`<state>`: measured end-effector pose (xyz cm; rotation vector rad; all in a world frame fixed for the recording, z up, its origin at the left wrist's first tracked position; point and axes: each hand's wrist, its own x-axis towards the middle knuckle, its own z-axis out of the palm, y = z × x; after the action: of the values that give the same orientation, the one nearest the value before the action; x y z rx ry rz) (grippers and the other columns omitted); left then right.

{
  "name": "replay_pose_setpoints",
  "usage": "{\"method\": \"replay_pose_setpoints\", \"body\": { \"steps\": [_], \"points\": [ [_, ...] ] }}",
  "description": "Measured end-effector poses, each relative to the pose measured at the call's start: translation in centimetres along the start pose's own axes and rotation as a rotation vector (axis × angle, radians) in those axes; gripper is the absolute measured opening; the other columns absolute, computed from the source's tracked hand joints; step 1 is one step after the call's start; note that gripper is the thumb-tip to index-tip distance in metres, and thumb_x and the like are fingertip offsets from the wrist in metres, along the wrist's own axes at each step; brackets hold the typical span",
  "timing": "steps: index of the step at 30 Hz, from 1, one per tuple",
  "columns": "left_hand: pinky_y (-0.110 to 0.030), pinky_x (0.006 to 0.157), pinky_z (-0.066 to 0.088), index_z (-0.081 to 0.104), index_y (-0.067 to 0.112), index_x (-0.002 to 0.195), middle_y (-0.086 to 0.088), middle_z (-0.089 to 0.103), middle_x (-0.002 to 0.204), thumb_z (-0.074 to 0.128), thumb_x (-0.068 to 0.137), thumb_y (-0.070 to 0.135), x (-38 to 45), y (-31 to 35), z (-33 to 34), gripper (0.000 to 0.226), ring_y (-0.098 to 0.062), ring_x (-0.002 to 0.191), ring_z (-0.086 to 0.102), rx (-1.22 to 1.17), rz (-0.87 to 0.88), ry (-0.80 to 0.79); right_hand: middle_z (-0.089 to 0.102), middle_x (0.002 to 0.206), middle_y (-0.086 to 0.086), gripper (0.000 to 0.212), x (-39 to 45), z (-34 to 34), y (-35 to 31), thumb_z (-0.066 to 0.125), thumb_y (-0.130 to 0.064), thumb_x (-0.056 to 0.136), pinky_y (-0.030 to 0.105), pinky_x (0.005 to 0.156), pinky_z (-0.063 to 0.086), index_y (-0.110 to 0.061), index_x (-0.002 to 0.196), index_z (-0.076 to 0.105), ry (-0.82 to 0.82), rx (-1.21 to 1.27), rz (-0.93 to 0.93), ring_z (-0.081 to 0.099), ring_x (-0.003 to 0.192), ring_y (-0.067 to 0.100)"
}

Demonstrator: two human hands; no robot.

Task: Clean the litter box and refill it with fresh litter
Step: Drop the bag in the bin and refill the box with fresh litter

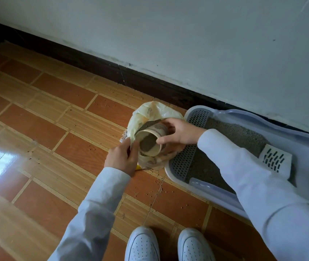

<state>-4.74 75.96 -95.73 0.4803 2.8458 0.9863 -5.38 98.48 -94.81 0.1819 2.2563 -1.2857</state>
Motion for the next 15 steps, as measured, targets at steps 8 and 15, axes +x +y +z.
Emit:
{"method": "replay_pose_setpoints", "body": {
  "steps": [8,15],
  "points": [
    [-0.033,0.050,0.037,0.053,0.006,0.073,-0.005,0.046,0.050,0.035,0.085,0.044,0.0,0.9,0.7,0.044,-0.033,0.052,0.047,-0.007,-0.017,0.018,0.053,0.134,-0.003,0.088,-6.9,-1.0,2.5,0.077,-0.048,0.062,0.034,0.105,0.042,-0.021,0.138,0.043,0.193,0.397,-0.068,0.050,0.125,0.011],
    [-0.038,0.055,0.044,0.059,0.005,0.080,-0.017,0.060,0.063,0.035,0.087,0.043,0.1,1.3,0.8,0.046,-0.037,0.061,0.056,0.037,0.003,0.017,0.052,0.131,-0.005,0.076,-13.5,-1.8,6.7,0.081,-0.030,0.071,0.032,0.102,0.045,-0.027,0.136,0.041,0.516,0.479,-0.078,0.052,0.120,0.009]
  ]
}}
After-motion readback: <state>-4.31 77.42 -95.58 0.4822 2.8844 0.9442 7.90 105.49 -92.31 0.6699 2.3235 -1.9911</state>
